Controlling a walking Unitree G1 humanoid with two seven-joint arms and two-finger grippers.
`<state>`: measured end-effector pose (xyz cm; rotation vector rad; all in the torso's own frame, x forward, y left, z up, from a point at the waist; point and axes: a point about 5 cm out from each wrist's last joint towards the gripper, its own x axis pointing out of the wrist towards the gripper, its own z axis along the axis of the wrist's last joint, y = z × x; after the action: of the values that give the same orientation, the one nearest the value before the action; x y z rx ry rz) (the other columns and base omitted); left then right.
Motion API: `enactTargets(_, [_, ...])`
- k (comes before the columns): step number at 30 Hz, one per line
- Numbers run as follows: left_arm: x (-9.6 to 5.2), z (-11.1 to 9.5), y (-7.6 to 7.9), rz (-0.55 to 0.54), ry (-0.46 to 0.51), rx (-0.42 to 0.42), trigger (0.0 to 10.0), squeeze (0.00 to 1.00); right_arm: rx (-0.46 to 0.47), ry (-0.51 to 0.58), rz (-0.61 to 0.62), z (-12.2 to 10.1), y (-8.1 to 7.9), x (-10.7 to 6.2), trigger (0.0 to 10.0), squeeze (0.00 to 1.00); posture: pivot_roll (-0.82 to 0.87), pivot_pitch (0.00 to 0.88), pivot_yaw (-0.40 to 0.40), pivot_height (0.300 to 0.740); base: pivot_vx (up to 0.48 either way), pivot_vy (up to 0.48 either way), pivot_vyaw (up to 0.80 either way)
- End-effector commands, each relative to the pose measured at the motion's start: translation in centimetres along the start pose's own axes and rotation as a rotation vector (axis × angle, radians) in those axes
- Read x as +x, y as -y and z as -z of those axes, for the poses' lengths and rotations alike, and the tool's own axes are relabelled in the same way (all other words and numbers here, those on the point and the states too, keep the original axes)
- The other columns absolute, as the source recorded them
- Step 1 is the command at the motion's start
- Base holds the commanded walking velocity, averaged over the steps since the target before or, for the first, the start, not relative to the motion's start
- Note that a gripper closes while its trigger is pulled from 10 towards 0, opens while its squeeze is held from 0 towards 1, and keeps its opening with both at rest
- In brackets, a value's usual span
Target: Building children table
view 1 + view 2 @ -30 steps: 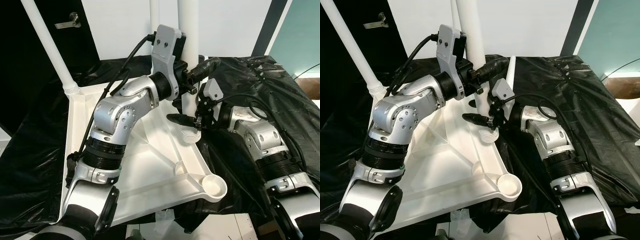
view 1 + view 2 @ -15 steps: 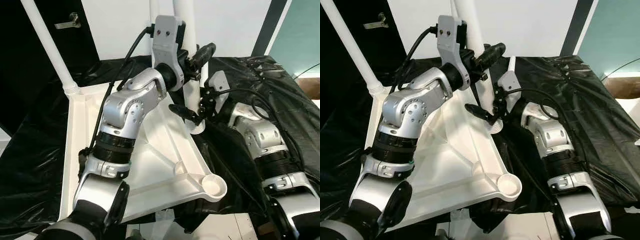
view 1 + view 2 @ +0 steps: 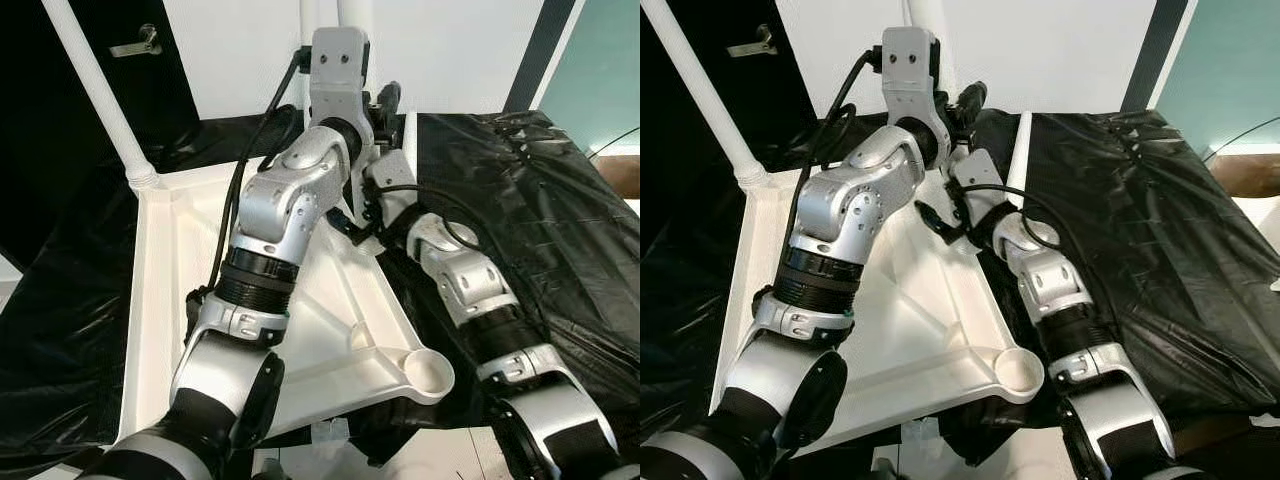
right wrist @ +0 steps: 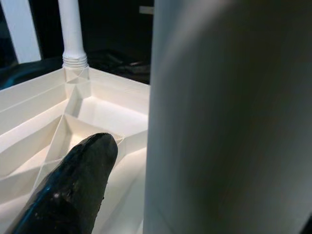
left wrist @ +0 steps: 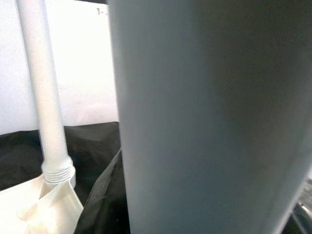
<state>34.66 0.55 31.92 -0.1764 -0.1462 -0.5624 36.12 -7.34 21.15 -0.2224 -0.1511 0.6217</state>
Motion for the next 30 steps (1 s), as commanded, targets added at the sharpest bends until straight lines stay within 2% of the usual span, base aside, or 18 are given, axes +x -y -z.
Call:
enactTargets(1, [0.3, -0.4, 1.1, 0.041, 0.011, 0.004, 10.0, 0.00, -0.016, 0.012, -0.004, -0.4, -0.3, 0.4, 10.0, 0.00, 0.09, 0.000, 0.029, 0.740, 0.000, 0.000, 0.00])
enactTargets(10, [0.3, -0.6, 1.4, 0.074, 0.017, 0.005, 10.0, 0.00, -0.010, 0.052, -0.058, -0.9, 0.4, 0.1, 10.0, 0.00, 0.08, 0.000, 0.028, 0.740, 0.000, 0.000, 0.00])
enactTargets(19, [0.3, -0.6, 1.4, 0.100, 0.018, 0.012, 10.0, 0.00, -0.008, 0.069, -0.143, -0.9, 1.4, -1.1, 10.0, 0.00, 0.08, 0.000, 0.030, 0.740, 0.000, 0.000, 0.00])
enactTargets(20, [0.3, -0.6, 1.4, 0.103, 0.017, 0.014, 10.0, 0.00, -0.010, 0.071, -0.161, -0.9, 1.5, -1.4, 8.9, 0.00, 0.08, 0.000, 0.034, 0.740, 0.000, 0.000, 0.00])
enactTargets(23, [0.3, -0.6, 1.4, 0.105, 0.015, 0.016, 10.0, 0.00, -0.012, 0.075, -0.184, -0.9, 1.7, -1.7, 8.9, 0.00, 0.08, 0.000, 0.034, 0.740, 0.000, 0.000, 0.00])
enactTargets(24, [0.3, -0.6, 1.4, 0.108, 0.014, 0.014, 10.0, 0.00, -0.016, 0.072, -0.192, -0.9, 1.8, -1.8, 4.8, 0.00, 0.08, 0.000, 0.037, 0.740, 0.000, 0.000, 0.00])
enactTargets(25, [0.3, -0.6, 1.4, 0.108, 0.014, 0.014, 10.0, 0.00, -0.016, 0.072, -0.192, -0.9, 1.8, -1.8, 4.8, 0.00, 0.08, 0.000, 0.037, 0.740, 0.000, 0.000, 0.00])
enactTargets(26, [0.2, -0.7, 1.4, 0.113, 0.015, 0.014, 10.0, 0.00, -0.020, 0.069, -0.201, -0.8, 2.0, -2.0, 1.2, 0.00, 0.08, 0.000, 0.037, 0.740, 0.000, 0.000, 0.00])
enactTargets(27, [0.2, -0.7, 1.5, 0.116, 0.015, 0.014, 10.0, 0.00, -0.023, 0.066, -0.208, -0.7, 2.2, -2.2, 0.1, 0.00, 0.08, 0.000, 0.037, 0.740, 0.000, 0.000, 0.00])
enactTargets(30, [0.2, -0.7, 1.5, 0.122, 0.016, 0.015, 10.0, 0.00, -0.009, 0.058, -0.231, -0.6, 2.4, -2.5, 0.0, 0.00, 0.07, 0.000, 0.041, 0.740, 0.000, 0.000, 0.00])
